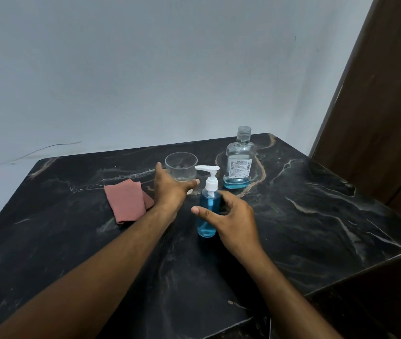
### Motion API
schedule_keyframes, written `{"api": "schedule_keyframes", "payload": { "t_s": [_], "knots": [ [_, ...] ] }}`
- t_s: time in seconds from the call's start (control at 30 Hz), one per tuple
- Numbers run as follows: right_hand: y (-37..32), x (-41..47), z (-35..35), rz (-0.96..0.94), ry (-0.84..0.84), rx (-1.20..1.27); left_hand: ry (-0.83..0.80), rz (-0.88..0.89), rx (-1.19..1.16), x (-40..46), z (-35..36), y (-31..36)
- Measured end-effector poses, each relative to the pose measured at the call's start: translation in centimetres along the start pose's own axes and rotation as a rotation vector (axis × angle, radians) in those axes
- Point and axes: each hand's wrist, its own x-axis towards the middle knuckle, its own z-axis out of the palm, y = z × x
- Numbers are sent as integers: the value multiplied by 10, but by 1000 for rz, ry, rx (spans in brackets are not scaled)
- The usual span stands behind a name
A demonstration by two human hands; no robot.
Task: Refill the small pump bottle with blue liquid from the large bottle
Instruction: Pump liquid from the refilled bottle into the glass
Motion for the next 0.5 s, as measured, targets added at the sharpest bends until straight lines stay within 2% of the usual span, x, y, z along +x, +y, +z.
{"api": "schedule_keyframes", "payload": {
  "t_s": [0.3,0.5],
  "knots": [
    [6,-10,-21,21,77,35,111,19,-7,2,4,2],
    [0,-15,-30,3,63,84,-11,184,-46,-36,-25,6]
  ]
}}
